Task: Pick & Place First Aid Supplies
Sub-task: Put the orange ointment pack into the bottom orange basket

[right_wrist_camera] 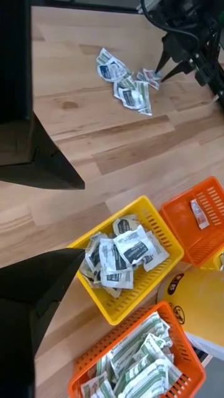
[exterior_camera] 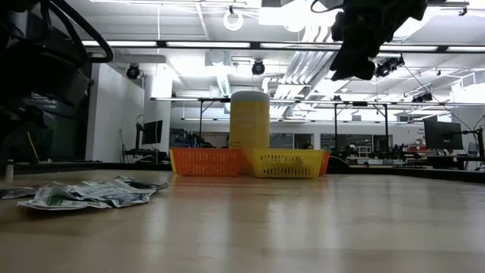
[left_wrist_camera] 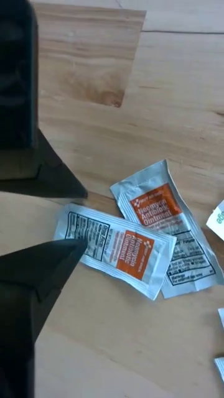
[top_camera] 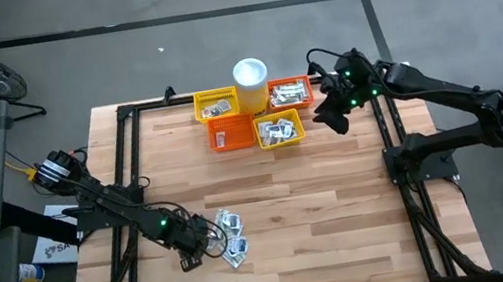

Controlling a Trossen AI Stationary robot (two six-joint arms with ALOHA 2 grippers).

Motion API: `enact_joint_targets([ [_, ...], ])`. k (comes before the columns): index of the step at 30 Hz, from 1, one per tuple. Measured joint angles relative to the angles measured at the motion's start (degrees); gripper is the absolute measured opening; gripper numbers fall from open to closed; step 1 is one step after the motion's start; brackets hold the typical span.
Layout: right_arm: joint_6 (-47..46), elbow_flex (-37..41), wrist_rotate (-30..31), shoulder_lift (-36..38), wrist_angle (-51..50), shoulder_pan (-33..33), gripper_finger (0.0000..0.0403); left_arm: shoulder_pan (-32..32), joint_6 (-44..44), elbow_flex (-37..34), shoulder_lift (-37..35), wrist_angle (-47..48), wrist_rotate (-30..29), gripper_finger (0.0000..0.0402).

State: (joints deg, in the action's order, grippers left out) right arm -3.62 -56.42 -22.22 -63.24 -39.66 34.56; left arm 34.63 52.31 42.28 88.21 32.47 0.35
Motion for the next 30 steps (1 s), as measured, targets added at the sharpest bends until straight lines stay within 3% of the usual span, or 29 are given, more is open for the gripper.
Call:
enact_joint_targets([
  [21, -0.4, 0.0, 0.0, 0.0, 0.0, -1.0, 0.0158, 0.6, 4.6, 0.0, 0.5, 0.2, 0.8, 0.0007],
  [30, -0.6, 0.0, -0.1, 0.0, 0.0, -1.0, 0.0158, 0.7, 5.2, 4.3, 0.9, 5.1, 2.6, 0.0001],
])
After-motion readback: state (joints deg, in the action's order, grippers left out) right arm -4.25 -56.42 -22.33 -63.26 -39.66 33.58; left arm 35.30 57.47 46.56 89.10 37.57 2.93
